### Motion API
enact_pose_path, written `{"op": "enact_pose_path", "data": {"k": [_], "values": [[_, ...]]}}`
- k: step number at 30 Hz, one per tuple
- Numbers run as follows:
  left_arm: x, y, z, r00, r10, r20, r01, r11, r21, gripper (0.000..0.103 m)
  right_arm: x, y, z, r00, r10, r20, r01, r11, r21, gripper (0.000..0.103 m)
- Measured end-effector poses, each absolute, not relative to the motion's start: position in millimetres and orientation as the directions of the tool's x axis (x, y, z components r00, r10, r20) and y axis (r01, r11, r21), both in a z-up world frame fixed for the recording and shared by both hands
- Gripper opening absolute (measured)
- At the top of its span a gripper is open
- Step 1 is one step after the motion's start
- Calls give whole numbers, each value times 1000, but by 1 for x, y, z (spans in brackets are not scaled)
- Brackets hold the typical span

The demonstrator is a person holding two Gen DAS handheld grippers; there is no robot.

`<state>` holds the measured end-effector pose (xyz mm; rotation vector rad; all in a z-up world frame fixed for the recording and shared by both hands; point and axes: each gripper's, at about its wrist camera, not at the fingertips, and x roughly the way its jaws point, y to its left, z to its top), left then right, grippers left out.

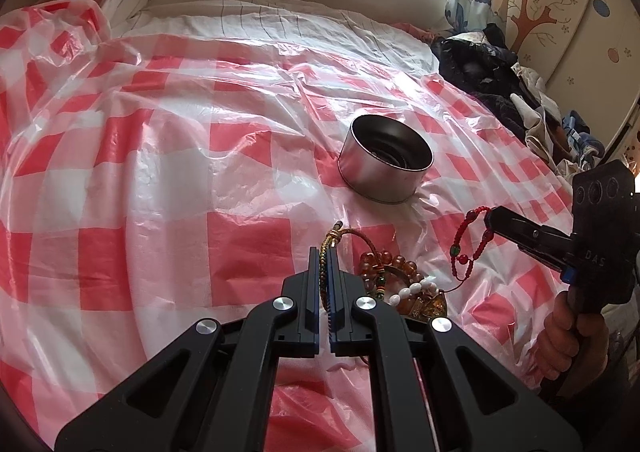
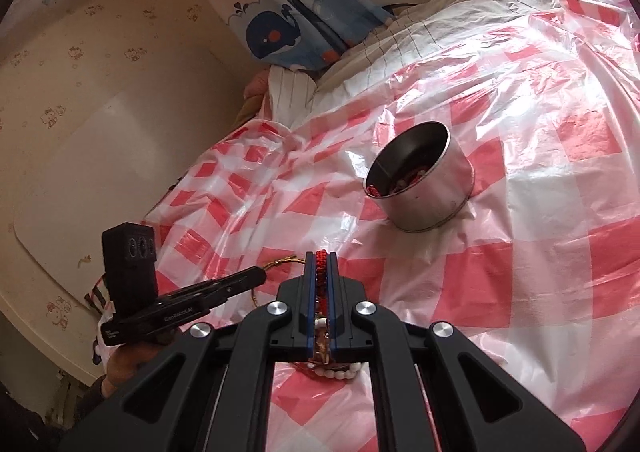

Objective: Organize jewelry

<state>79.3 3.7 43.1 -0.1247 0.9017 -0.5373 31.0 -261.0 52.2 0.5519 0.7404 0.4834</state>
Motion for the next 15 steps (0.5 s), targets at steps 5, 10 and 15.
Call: {"op": "enact_pose_path", "data": {"k": [5,10,15], "values": [[78,2,44,497,-498,-711,401,858,-320,3,32,-261,50,644,575,-505,-203,764,612,5],[74,2,53,521,-527,-672,424,842,-332,3,30,-264,54,661,589,-465,-219,745,630,6],[70,-2,63,541,-544,-641,452,831,-323,3,26,-265,60,683,584,-439,-236,745,624,5]]}}
